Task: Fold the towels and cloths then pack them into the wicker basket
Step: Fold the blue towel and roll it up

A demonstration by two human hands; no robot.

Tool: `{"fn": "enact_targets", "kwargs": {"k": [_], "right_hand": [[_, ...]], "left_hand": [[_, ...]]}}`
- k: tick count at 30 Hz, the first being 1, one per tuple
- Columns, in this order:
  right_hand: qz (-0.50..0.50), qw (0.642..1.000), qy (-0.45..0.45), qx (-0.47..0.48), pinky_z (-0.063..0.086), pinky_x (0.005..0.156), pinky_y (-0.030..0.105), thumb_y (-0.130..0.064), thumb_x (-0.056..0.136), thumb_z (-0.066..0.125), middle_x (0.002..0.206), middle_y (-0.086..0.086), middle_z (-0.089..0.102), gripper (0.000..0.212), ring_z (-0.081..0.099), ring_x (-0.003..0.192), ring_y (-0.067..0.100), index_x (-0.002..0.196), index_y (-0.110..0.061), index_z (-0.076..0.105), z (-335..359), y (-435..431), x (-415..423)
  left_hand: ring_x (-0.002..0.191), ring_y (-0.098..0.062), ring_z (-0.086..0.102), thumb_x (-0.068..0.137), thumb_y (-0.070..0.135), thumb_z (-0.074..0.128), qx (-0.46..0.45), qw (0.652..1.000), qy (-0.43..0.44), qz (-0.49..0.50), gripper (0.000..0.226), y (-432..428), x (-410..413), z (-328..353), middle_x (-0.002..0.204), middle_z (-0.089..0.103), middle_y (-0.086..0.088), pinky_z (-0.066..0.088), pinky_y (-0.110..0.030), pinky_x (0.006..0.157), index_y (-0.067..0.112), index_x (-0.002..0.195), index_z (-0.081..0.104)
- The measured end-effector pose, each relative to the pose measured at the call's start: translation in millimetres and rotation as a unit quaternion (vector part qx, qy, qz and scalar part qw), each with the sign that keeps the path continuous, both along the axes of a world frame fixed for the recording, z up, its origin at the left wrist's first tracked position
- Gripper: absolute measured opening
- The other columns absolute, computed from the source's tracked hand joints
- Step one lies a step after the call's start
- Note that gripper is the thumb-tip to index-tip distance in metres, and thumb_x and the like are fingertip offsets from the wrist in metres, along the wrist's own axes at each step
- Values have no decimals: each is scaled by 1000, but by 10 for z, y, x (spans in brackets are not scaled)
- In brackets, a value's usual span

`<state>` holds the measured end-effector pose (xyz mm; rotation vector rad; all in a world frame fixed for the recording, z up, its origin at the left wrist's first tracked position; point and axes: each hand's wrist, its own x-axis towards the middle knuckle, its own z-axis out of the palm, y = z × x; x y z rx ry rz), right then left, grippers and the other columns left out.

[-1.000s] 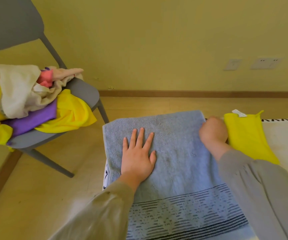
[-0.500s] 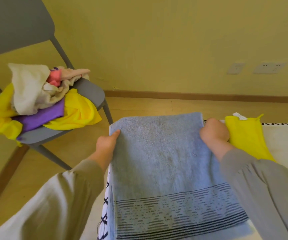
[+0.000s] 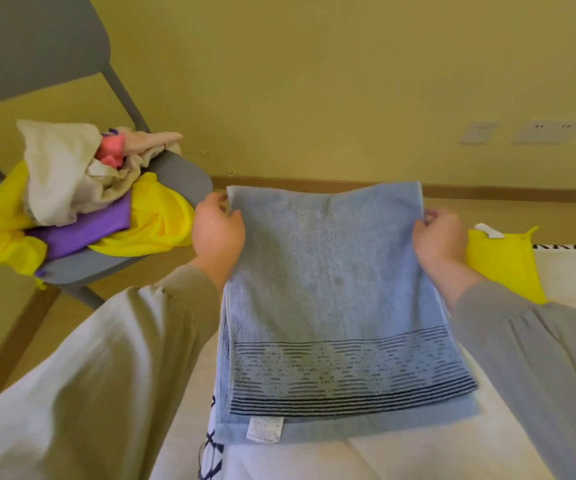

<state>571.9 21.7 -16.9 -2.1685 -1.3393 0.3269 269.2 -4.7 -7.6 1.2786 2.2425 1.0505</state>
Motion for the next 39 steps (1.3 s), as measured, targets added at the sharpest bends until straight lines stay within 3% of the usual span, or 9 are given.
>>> {"fn": "enact_targets", "kwargs": {"k": [3, 6, 10, 15, 20, 23, 29, 33, 39], "right_hand": [[60, 993, -45, -89, 37, 100, 41, -22, 90, 55, 140, 21, 41, 58, 41, 126, 38, 141, -4, 34, -177, -227, -144], [140, 977, -133, -94, 23, 114, 42, -25, 94, 47, 151, 17, 28, 58, 26, 139, 33, 146, -7, 28, -439, -717, -391], [189, 950, -219, -117, 10, 117, 46, -29, 97, 36, 157, 12, 16, 54, 12, 145, 31, 148, -17, 26, -557, -1179, -594], [267, 895, -315, -172, 33, 101, 38, -22, 94, 42, 133, 7, 42, 36, 37, 123, 28, 130, -18, 40, -261, -1367, -615], [396, 858, -166, -281, 44, 84, 32, -11, 87, 53, 112, 11, 60, 17, 56, 104, 29, 104, -12, 57, -25, -1569, -605], [423, 833, -123, -334, 44, 74, 26, -9, 81, 60, 98, 4, 62, 13, 59, 93, 25, 82, -22, 56, 52, -1684, -494], [503, 771, -232, -314, 35, 77, 28, -38, 70, 75, 108, 1, 45, 40, 43, 102, 19, 94, -22, 47, 134, -1927, -461], [522, 761, -263, -281, 35, 76, 29, -22, 82, 63, 110, 7, 48, 26, 48, 107, 24, 106, -15, 54, 159, -1947, -510], [504, 777, -251, -282, 36, 58, 31, -7, 81, 55, 81, 2, 52, 16, 51, 77, 24, 76, -18, 46, 173, -1961, -542]], "left_hand": [[130, -33, 36, 90, 18, 57, -71, 982, 142, -101, 66, -211, 137, -162, 147, 30, -14, 39, -44, 101, 15, 147, 25], [144, -30, 14, 96, 29, 46, -97, 927, 248, -263, 63, -651, 417, -398, 158, 12, -9, 19, -45, 117, 22, 151, 17], [147, -24, -10, 91, 43, -3, -137, 861, 312, -377, 65, -1142, 782, -629, 161, -4, -4, -3, -47, 117, 24, 153, 6], [148, -25, -5, 78, 45, -12, -150, 860, 292, -390, 83, -1412, 938, -583, 161, 2, -5, -3, -48, 116, 20, 153, 13], [145, -25, 13, 86, 48, 10, -135, 838, 301, -436, 70, -1607, 848, -460, 154, 23, -6, 9, -47, 117, 17, 146, 30], [130, -24, 36, 87, 49, 50, -77, 824, 297, -477, 55, -1795, 757, -434, 137, 42, -3, 27, -39, 109, 16, 131, 48], [83, -19, 54, 71, 48, 44, -11, 787, 331, -521, 37, -1982, 536, -419, 91, 56, 3, 47, -29, 71, 19, 88, 60], [58, -17, 53, 62, 20, 40, 23, 775, 360, -519, 16, -2027, 425, -353, 68, 53, 4, 36, -19, 48, 19, 66, 55], [52, -17, 51, 66, 15, 38, 41, 772, 355, -526, 16, -2039, 337, -229, 62, 52, 4, 27, -19, 41, 18, 63, 53]]}}
